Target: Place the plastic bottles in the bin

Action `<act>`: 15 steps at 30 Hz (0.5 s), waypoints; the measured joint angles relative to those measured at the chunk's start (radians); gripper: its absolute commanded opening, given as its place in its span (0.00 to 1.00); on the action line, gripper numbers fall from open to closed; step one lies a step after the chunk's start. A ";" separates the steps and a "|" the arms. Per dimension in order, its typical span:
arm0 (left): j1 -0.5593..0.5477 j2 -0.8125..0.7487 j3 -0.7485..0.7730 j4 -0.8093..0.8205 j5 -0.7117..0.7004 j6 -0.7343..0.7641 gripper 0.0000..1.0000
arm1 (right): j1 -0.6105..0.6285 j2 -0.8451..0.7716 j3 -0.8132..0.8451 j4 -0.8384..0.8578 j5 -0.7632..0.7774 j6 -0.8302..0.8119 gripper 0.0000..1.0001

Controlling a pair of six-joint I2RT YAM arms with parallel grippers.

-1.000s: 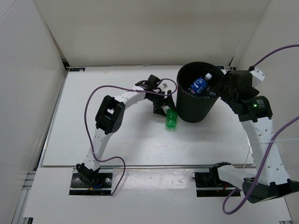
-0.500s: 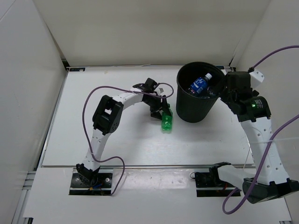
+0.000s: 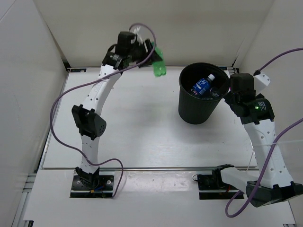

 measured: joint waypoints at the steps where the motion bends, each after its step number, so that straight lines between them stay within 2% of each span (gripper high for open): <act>1: -0.006 0.004 0.077 0.014 -0.006 0.007 0.68 | 0.000 0.000 0.000 -0.003 0.003 0.006 1.00; 3: -0.030 0.000 0.183 0.077 -0.013 0.021 0.69 | 0.000 0.000 0.000 -0.011 0.009 0.014 1.00; 6: -0.082 -0.013 0.228 0.166 -0.011 0.035 0.69 | 0.000 0.000 0.000 -0.020 0.013 0.021 1.00; 13: -0.229 0.114 0.259 0.217 -0.013 0.063 0.74 | 0.000 0.000 0.000 -0.027 0.038 0.037 1.00; 15: -0.262 0.156 0.257 0.216 -0.013 0.071 0.80 | 0.000 0.000 0.000 -0.029 0.042 0.037 1.00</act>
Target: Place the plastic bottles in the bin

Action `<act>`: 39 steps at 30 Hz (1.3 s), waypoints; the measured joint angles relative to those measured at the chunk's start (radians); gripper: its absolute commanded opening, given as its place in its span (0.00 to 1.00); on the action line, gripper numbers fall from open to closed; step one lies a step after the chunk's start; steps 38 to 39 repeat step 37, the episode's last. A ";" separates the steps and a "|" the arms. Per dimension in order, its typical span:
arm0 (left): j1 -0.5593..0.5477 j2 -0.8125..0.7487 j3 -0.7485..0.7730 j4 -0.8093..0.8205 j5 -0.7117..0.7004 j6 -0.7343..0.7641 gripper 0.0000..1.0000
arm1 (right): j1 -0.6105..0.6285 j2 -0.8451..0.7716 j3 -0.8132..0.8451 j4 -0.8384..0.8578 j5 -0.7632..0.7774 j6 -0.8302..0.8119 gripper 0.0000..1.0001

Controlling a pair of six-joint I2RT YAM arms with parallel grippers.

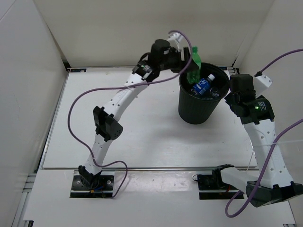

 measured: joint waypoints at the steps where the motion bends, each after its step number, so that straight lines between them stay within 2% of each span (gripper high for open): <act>1: -0.017 0.015 -0.006 -0.002 0.000 0.005 0.82 | 0.000 0.000 0.000 -0.001 0.000 0.000 1.00; 5: -0.051 0.019 -0.040 -0.018 -0.020 0.029 1.00 | 0.000 0.000 0.000 -0.011 0.011 0.000 1.00; 10: -0.024 -0.072 -0.105 -0.009 -0.076 0.058 1.00 | 0.000 0.000 0.000 -0.018 0.018 -0.002 1.00; 18: 0.161 -0.562 -0.639 0.014 -0.235 0.050 1.00 | 0.000 0.003 0.008 -0.005 0.013 -0.066 1.00; 21: 0.220 -0.714 -0.819 -0.040 -0.356 0.046 1.00 | 0.000 0.003 0.008 0.024 -0.002 -0.129 1.00; 24: 0.238 -0.802 -0.950 -0.099 -0.502 0.052 1.00 | 0.000 0.003 0.008 0.051 -0.056 -0.193 1.00; 28: 0.278 -0.868 -1.078 -0.166 -0.697 0.057 1.00 | 0.008 0.003 0.008 0.091 -0.246 -0.296 1.00; 32: 0.344 -0.899 -1.116 -0.203 -0.867 0.068 1.00 | 0.087 0.041 0.035 0.088 -0.364 -0.389 1.00; 37: 0.420 -0.945 -1.160 -0.201 -1.105 0.057 1.00 | 0.203 0.099 0.076 0.080 -0.408 -0.474 1.00; 39: 0.420 -0.945 -1.160 -0.201 -1.105 0.057 1.00 | 0.203 0.099 0.076 0.080 -0.408 -0.474 1.00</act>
